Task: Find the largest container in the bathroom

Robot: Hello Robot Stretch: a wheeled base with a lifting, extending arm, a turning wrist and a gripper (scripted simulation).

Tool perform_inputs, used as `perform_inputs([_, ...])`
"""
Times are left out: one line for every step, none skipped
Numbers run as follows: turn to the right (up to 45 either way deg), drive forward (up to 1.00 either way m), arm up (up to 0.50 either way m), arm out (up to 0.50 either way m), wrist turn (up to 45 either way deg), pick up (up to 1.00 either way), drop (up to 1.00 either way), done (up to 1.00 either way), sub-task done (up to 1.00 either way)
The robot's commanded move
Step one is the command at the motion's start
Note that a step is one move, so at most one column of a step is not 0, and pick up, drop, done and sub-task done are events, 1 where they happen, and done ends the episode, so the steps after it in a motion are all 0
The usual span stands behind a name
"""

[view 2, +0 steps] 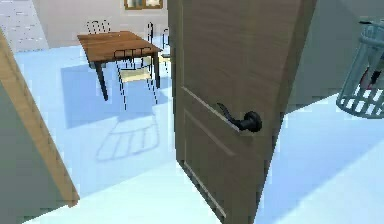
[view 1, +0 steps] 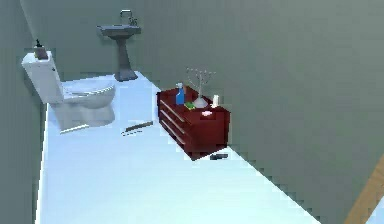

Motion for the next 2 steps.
perform_inputs([-15.0, 0.0, 0.0, 0.0, 0.0, 0.0, 0.0, 0.0, 0.0])
perform_inputs([0.0, 1.0, 0.0, 0.0, 0.0, 0.0, 0.0, 0.0, 0.0])
